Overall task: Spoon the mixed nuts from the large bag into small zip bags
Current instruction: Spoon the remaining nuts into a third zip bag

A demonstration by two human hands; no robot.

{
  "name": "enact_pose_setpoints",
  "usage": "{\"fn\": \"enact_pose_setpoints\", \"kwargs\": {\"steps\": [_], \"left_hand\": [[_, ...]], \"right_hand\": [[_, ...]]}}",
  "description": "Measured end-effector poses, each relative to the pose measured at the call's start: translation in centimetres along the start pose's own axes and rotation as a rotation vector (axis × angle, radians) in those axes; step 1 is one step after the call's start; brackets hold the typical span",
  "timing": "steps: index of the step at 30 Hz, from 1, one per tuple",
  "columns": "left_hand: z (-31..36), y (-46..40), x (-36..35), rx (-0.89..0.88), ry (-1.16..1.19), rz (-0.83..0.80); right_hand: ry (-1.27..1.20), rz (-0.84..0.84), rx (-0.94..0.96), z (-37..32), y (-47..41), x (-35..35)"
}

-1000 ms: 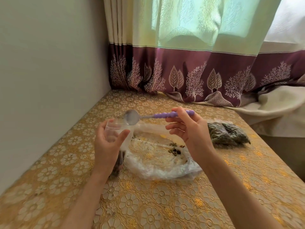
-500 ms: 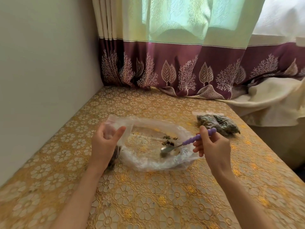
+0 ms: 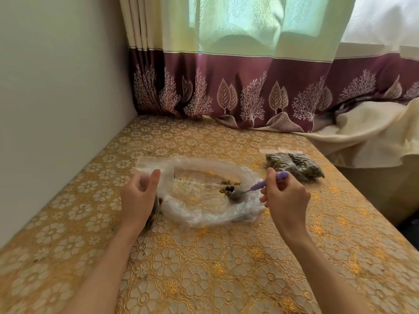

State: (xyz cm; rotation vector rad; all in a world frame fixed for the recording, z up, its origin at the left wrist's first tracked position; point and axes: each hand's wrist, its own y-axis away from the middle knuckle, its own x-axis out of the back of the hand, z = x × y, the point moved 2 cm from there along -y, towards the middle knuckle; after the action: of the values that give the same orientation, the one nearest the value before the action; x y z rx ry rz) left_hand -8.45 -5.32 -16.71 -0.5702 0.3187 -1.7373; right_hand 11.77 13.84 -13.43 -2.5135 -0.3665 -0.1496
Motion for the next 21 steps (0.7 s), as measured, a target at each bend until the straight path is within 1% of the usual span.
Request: {"fn": "enact_pose_setpoints", "kwargs": {"steps": [7, 17, 21], "left_hand": [[-0.1, 0.0, -0.1, 0.029, -0.022, -0.037], [-0.2, -0.1, -0.3, 0.03, -0.081, -0.061], [-0.2, 0.0, -0.3, 0.033, -0.065, -0.062]], "right_hand": [[-0.097, 0.004, -0.124, 1.4, -0.6, -1.0], [-0.162, 0.04, -0.215, 2.7, -0.6, -0.5], [-0.202, 0.02, -0.333, 3.7, -1.1, -0.3]]}}
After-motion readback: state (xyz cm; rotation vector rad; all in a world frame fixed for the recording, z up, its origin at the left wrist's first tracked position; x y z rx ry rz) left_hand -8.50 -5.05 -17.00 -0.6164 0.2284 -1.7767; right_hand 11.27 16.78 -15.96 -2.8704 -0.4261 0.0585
